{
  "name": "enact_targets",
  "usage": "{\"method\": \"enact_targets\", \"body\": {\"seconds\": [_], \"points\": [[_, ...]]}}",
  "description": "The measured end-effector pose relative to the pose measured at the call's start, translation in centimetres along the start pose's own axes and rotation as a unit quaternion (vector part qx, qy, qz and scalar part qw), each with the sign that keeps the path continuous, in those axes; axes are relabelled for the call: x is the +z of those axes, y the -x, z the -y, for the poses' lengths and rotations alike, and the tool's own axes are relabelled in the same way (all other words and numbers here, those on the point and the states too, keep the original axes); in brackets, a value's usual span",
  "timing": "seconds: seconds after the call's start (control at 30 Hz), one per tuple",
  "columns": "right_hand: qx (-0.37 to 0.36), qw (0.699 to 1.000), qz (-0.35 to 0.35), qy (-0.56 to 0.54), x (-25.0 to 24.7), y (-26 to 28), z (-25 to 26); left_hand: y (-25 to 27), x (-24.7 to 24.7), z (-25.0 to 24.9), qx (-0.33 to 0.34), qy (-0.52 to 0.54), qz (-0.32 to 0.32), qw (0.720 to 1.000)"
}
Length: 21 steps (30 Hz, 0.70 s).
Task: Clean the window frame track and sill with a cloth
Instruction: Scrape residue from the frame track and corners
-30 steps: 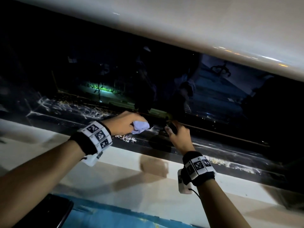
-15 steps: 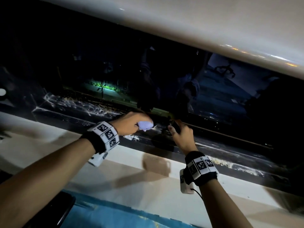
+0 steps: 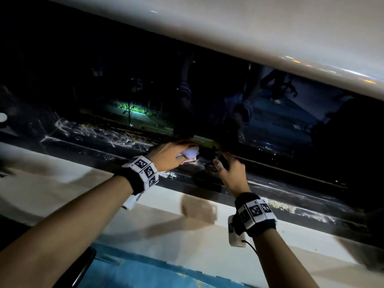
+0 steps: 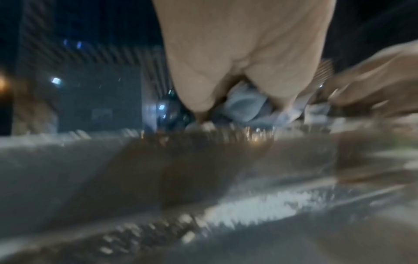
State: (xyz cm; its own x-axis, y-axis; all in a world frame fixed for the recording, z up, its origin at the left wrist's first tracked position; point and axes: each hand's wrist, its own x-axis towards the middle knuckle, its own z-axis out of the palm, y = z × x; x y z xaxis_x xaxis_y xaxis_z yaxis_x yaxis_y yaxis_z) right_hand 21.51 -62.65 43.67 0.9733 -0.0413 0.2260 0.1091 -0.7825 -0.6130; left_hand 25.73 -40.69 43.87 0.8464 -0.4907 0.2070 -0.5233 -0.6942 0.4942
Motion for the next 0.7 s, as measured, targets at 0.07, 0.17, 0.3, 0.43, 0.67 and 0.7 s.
{"method": "enact_targets", "body": {"seconds": [0.07,0.17,0.3,0.43,0.67,0.7], "points": [[-0.001,1.000,-0.002,-0.001,0.2,-0.1,-0.2,0.8,-0.2,0.8,-0.022,-0.016,-0.003,1.000],[0.007,1.000,-0.004,-0.007,0.3,-0.2,-0.4,2.1,-0.2,1.6,0.004,0.010,-0.004,1.000],[0.005,1.000,-0.008,-0.003,0.6,-0.4,-0.5,0.2,0.3,0.0,-0.010,0.049,0.014,0.999],[0.006,1.000,-0.006,-0.007,0.6,-0.3,-0.6,-2.9,1.4,-0.5,0.029,-0.005,0.009,1.000],[0.015,1.000,-0.012,-0.006,0.5,0.0,0.0,-0.1,-0.9,2.6,0.085,-0.026,-0.041,0.995],[0.017,1.000,-0.014,-0.004,0.6,0.0,0.0,0.6,-1.3,3.3,0.051,0.004,-0.052,0.997]]}}
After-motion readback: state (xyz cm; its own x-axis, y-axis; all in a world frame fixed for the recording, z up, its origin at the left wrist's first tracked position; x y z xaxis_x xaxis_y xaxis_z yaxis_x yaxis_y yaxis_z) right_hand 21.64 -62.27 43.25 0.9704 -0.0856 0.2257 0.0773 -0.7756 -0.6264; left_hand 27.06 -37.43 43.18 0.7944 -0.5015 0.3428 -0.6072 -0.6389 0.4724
